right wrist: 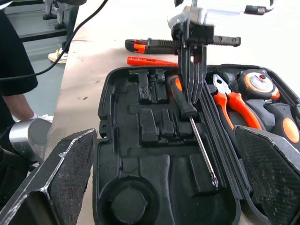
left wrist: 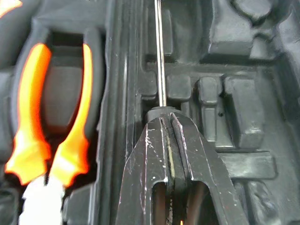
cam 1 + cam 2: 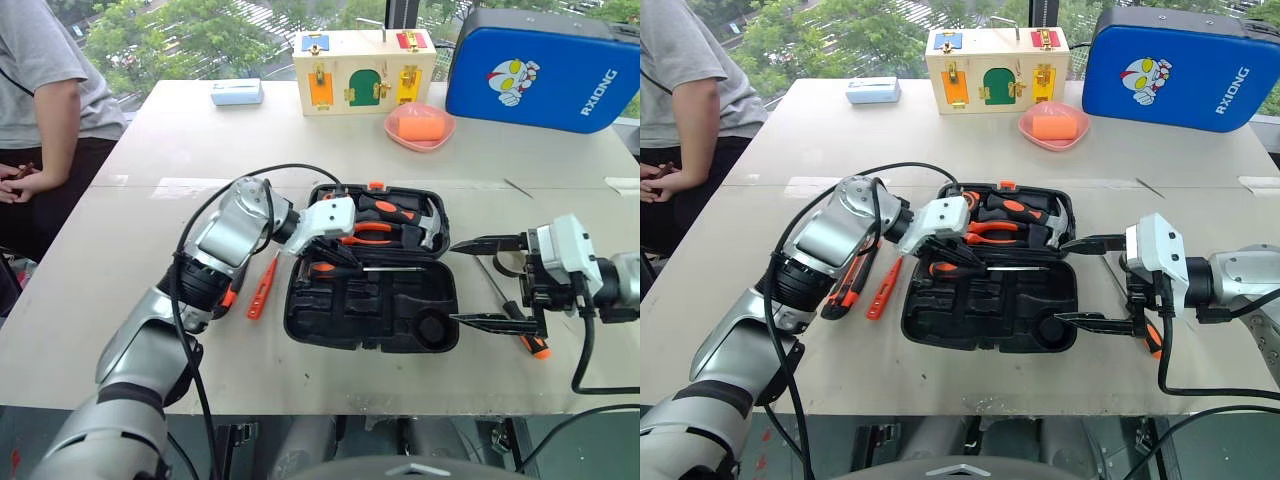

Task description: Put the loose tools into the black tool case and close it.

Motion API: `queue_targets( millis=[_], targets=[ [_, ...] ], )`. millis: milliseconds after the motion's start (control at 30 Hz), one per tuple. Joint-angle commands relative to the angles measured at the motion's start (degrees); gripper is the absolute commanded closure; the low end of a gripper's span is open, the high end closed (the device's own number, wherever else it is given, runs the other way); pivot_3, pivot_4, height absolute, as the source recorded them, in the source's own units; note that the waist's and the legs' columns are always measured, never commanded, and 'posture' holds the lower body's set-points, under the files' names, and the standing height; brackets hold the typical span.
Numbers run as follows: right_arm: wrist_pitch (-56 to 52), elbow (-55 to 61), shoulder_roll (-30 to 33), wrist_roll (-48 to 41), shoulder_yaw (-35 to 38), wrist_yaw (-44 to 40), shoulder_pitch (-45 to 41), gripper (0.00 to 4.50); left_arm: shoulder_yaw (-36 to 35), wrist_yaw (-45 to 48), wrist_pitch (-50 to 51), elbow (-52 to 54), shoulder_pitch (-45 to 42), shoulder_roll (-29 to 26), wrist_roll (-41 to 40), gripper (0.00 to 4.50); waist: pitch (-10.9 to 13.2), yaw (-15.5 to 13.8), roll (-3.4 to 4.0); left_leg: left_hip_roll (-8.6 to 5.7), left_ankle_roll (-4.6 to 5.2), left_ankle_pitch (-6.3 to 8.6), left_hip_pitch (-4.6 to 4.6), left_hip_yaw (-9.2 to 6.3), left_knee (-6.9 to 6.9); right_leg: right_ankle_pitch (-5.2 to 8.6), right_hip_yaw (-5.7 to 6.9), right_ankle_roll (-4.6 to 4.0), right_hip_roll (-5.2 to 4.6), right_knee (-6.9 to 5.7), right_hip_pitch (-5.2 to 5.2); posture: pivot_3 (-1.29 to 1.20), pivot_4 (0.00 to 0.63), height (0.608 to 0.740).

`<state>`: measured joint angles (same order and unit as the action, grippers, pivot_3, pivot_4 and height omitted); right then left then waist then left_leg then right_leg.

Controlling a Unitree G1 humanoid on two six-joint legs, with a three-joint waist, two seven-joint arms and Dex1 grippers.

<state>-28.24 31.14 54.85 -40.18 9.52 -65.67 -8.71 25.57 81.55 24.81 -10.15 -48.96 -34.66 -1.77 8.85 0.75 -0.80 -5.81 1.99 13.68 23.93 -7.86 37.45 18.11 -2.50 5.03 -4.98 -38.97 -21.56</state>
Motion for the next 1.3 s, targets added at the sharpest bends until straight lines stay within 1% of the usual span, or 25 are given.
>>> queue_targets(
  millis=[33, 167, 300, 333, 467, 500, 533, 567, 600, 667, 733, 767, 800, 900, 967, 1033, 1100, 1167, 1267, 1300],
  targets=[
    [0.4, 1.0, -0.1, -0.5, 1.9, 0.8, 0.0, 0.0, 3.5, -2.1, -3.2, -0.9, 2.3, -0.4, 4.6, 4.47, 0.0, 0.0, 0.03, 0.0, 0.0, 0.0, 0.0, 0.01, 0.0, 0.0, -0.01, 0.0, -0.01, 0.0, 0.0, 0.0, 0.15, 0.735],
    [0.2, 1.2, -0.1, -0.9, 2.1, 1.4, 0.2, 0.0, 5.2, -5.3, -7.3, -3.7, 3.4, 0.1, 8.6, 4.47, -0.1, -0.2, 0.01, 0.0, 0.0, 0.0, -0.1, 0.0, 0.0, 0.0, -0.01, 0.0, -0.02, 0.0, 0.05, 0.0, 0.15, 0.735],
    [0.1, 1.2, -0.1, -1.0, 2.4, 1.9, 0.6, 0.0, 4.0, -4.1, -6.3, -1.8, 4.6, 0.4, 6.4, 4.47, -0.3, -0.2, 0.02, 0.0, 0.02, 0.01, -0.29, -0.01, 0.02, -0.01, 0.04, 0.01, -0.03, 0.0, 0.34, 0.0, 0.15, 0.735],
    [0.3, 1.0, -0.1, -0.6, 2.6, 2.1, 0.9, 0.0, 3.0, -4.0, -5.6, -1.0, 4.6, 0.5, 5.3, 4.47, -0.3, -0.2, 0.02, 0.0, 0.03, 0.02, -0.34, -0.03, 0.02, -0.01, 0.05, 0.02, -0.03, 0.0, 0.38, 0.0, 0.15, 0.735],
    [0.4, -0.6, -0.7, 0.9, 6.3, 5.1, 3.9, 0.0, -8.4, -3.2, -0.3, 3.5, 5.2, 0.8, -6.3, 4.47, -0.2, -0.1, 0.0, 0.0, 0.02, 0.01, -0.25, -0.07, 0.02, -0.01, 0.09, 0.02, -0.02, 0.0, 0.31, 0.0, 0.15, 0.735],
    [0.4, -0.7, -0.9, 1.3, 7.7, 6.0, 5.4, 0.0, -11.0, -3.3, -0.1, 4.7, 5.9, 0.3, -8.4, 3.82, -0.2, 0.0, -0.02, 0.0, 0.01, 0.0, -0.16, -0.09, 0.03, -0.01, 0.1, 0.02, -0.01, -0.02, 0.23, 0.0, 0.15, 0.735],
    [0.0, -0.5, -1.2, 1.4, 9.3, 6.9, 7.1, 0.0, -13.5, -3.4, -0.1, 6.1, 6.9, -0.3, -10.4, 3.62, -0.2, 0.0, -0.03, 0.0, 0.0, 0.0, -0.08, -0.1, 0.03, -0.01, 0.09, 0.02, -0.01, -0.02, 0.12, 0.0, 0.15, 0.735],
    [-1.0, 0.1, -1.6, 0.8, 11.7, 7.6, 9.7, 0.0, -16.8, -3.5, 0.7, 8.1, 8.0, -0.8, -13.6, 3.21, -0.2, 0.0, -0.05, 0.01, -0.01, -0.01, 0.02, -0.1, 0.02, -0.01, 0.09, 0.01, -0.02, -0.02, 0.0, 0.0, 0.15, 0.735],
    [-2.0, 1.0, -2.2, 0.0, 14.7, 8.0, 13.1, 0.0, -20.2, -3.2, 3.3, 11.2, 9.2, -1.6, -17.7, 2.74, -0.2, -0.1, -0.05, 0.02, -0.03, -0.02, 0.06, -0.11, 0.02, -0.01, 0.1, 0.01, -0.02, -0.02, -0.03, 0.0, 0.15, 0.735],
    [-3.0, 3.2, -3.7, -0.9, 20.4, 8.2, 19.9, 0.0, -24.9, -1.8, 12.8, 17.4, 10.3, -4.1, -26.8, 1.76, -0.2, -0.1, -0.05, 0.03, -0.04, -0.02, 0.09, -0.15, -0.04, -0.01, 0.13, 0.01, -0.05, 0.03, -0.05, 0.0, 0.15, 0.735],
    [-3.5, 5.1, -6.1, -0.9, 26.2, 8.9, 26.8, 0.0, -28.1, -2.6, 21.3, 21.9, 10.6, -5.8, -34.4, 0.76, -0.2, -0.2, -0.02, 0.02, -0.04, -0.01, 0.1, -0.17, -0.06, -0.01, 0.13, 0.01, -0.06, 0.06, -0.04, 0.0, 0.15, 0.735],
    [-3.9, 6.0, -7.6, -1.2, 29.2, 9.2, 30.4, 0.0, -29.1, -3.3, 23.8, 23.7, 11.0, -6.4, -37.0, 0.27, -0.2, -0.3, -0.01, -0.01, -0.03, -0.01, 0.1, -0.17, -0.05, 0.0, 0.12, 0.01, -0.08, 0.08, -0.03, 0.0, 0.15, 0.735],
    [-4.1, 6.7, -9.1, -1.4, 31.8, 9.5, 33.7, 0.0, -29.6, -3.9, 25.6, 25.3, 11.4, -6.9, -38.9, 0.03, -0.2, -0.4, 0.0, -0.01, -0.03, -0.01, 0.04, -0.17, -0.01, -0.01, 0.13, 0.01, -0.08, 0.08, 0.0, 0.0, 0.15, 0.735],
    [-3.1, 9.4, -16.0, -0.5, 39.9, 9.2, 46.4, 0.0, -27.6, -2.5, 25.5, 28.3, 13.7, -9.2, -39.8, 0.03, -0.3, -0.8, 0.04, -0.01, -0.01, 0.01, -0.16, -0.16, -0.02, -0.01, 0.1, 0.01, -0.09, 0.06, 0.22, 0.0, 0.15, 0.735],
    [-1.2, 11.0, -19.5, 0.3, 43.0, 8.3, 53.1, 0.0, -25.6, -1.2, 23.9, 28.4, 14.3, -10.0, -39.4, 0.03, -0.3, -1.1, 0.11, 0.0, 0.18, 0.12, -0.33, -0.17, -0.06, -0.01, 0.1, 0.0, -0.07, 0.03, 0.38, 0.0, 0.15, 0.735],
    [0.6, 11.7, -22.3, 0.9, 44.7, 8.1, 57.6, 0.0, -23.4, 0.3, 21.2, 27.7, 14.5, -10.2, -38.1, 0.03, -0.3, -1.2, 0.12, 0.02, 0.21, 0.15, -0.41, -0.17, -0.08, -0.05, 0.08, -0.07, -0.05, 0.03, 0.37, 0.0, 0.15, 0.735],
    [1.9, 11.6, -23.7, 1.3, 45.6, 8.1, 60.1, 0.0, -21.7, 0.8, 19.5, 26.8, 13.7, -9.8, -37.3, 0.03, -0.3, -1.2, 0.13, 0.02, 0.23, 0.16, -0.46, -0.12, -0.08, -0.08, 0.01, -0.11, -0.05, 0.06, 0.39, 0.0, 0.15, 0.735],
    [2.6, 11.6, -23.6, 1.6, 45.4, 8.5, 60.6, 0.0, -20.5, 0.9, 18.5, 25.9, 12.5, -9.1, -37.0, 0.03, -0.3, -1.4, 0.12, 0.02, 0.23, 0.16, -0.46, -0.08, -0.08, -0.08, -0.03, -0.11, -0.06, 0.09, 0.39, 0.0, 0.15, 0.735],
    [2.6, 11.7, -22.2, 1.8, 43.9, 9.8, 59.5, 0.0, -19.1, 1.3, 17.2, 25.6, 11.8, -9.0, -36.8, 0.03, -0.3, -1.4, 0.13, 0.02, 0.23, 0.16, -0.43, -0.08, -0.13, -0.08, 0.0, -0.11, -0.07, 0.11, 0.37, 0.0, 0.15, 0.735],
    [1.4, 12.0, -20.6, 2.2, 41.5, 11.4, 57.1, 0.0, -18.5, 1.6, 16.3, 25.6, 11.8, -9.2, -36.1, 0.03, -0.3, -1.4, 0.15, 0.03, 0.22, 0.16, -0.43, -0.08, -0.16, -0.08, 0.0, -0.11, -0.07, 0.11, 0.36, 0.0, 0.15, 0.735]
  ],
)
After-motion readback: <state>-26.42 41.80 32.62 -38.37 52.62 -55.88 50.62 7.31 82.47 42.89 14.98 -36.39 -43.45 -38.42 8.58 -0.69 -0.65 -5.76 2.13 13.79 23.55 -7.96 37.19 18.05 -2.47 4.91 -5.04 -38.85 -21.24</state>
